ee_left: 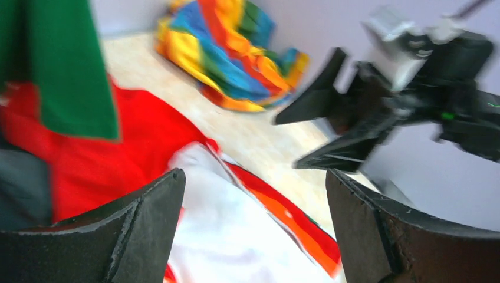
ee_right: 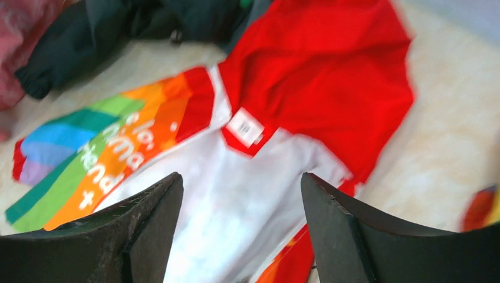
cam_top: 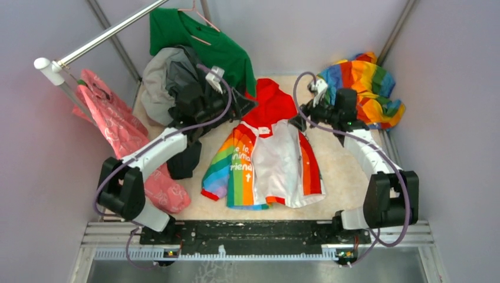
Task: Zip up the jacket
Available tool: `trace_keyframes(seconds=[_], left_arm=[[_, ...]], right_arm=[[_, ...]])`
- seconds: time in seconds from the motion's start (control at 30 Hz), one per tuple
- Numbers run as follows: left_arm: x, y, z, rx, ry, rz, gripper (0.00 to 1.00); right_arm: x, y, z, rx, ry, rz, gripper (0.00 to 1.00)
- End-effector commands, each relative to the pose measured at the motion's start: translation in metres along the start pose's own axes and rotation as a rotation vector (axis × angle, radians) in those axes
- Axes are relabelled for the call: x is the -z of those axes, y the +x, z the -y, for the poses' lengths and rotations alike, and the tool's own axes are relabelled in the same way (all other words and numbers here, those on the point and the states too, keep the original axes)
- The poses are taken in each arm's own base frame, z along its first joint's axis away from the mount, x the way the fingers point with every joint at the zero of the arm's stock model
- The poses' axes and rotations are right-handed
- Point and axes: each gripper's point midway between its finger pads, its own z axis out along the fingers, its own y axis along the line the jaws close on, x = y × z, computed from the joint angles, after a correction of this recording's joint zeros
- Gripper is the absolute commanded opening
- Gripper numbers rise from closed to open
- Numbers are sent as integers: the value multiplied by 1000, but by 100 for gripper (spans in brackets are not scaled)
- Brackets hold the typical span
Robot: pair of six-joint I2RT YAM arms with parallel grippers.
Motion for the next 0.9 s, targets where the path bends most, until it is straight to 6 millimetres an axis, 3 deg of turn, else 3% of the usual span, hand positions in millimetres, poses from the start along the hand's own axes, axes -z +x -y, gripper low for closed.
trace_keyframes(seconds=[0.0,0.2,0.37,0.47,0.57,0.87], left_arm=[[33,52,56,173,292,-100,92],[61,113,104,194,338,-126,91],[72,145,107,217,294,-119,89],[76,150,109,256,308,-124,83],[77,155,110,269,306,-147,81],[78,157,107,299,238,-146,81]], right_arm=[[-1,46,-17,-7,-53,-29,72],[3,108,14,23,67,-269,54],[-4,142,26,-80,85,-407,43],[-9,160,31,-141,99,-464,42],[-9,167,39,-165,130,-503,42],[-10,165,32,-168,66,-526,43]])
